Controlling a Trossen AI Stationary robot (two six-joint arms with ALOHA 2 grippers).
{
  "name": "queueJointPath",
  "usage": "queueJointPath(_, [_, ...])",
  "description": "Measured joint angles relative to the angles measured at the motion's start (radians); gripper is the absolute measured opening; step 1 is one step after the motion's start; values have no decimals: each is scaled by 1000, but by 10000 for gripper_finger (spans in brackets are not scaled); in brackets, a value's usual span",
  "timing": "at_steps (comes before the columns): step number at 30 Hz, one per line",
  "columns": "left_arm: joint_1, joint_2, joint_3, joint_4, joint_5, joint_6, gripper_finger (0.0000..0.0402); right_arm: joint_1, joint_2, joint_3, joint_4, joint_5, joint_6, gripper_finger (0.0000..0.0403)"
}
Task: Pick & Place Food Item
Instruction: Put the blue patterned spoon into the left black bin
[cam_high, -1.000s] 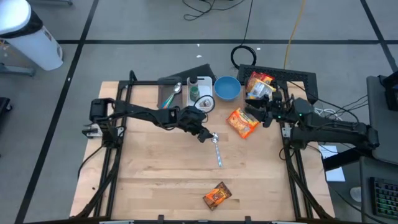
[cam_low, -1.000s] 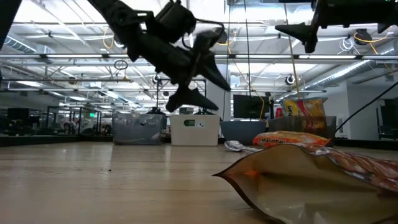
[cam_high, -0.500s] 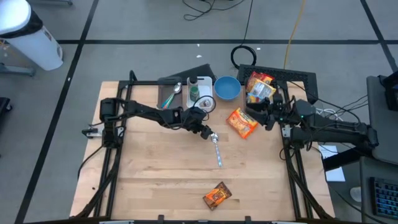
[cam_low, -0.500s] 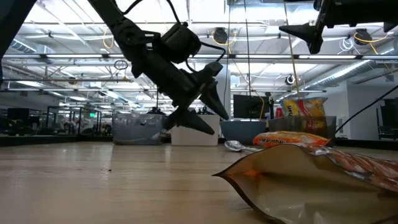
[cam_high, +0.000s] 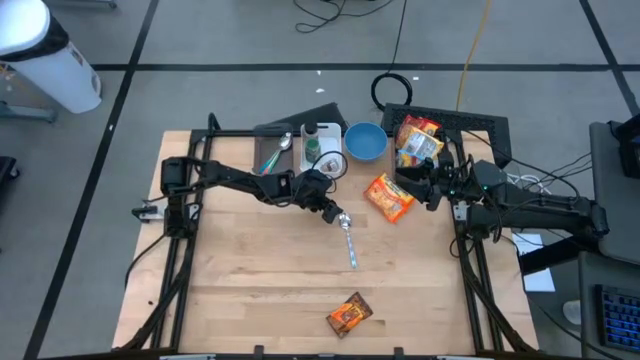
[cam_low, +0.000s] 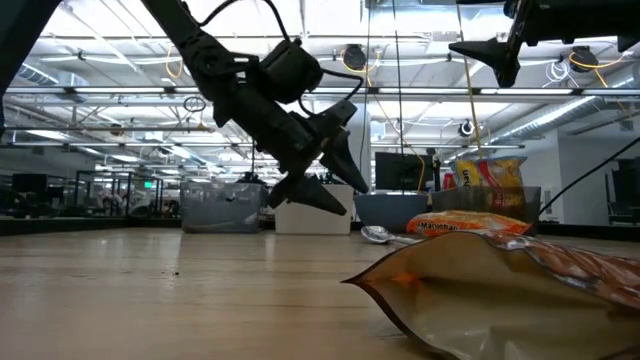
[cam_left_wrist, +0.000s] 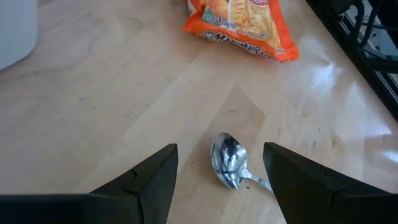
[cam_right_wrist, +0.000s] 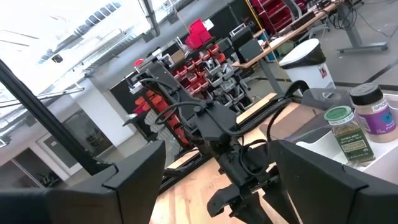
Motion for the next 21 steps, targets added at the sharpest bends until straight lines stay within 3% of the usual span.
queueJointPath(12, [-5, 104, 78, 39, 121, 13, 243, -1, 1, 0, -13, 0, 3, 293])
queueJointPath(21, [-33, 195, 212, -115, 128, 77, 243, -1, 0, 0, -30, 2, 7, 293])
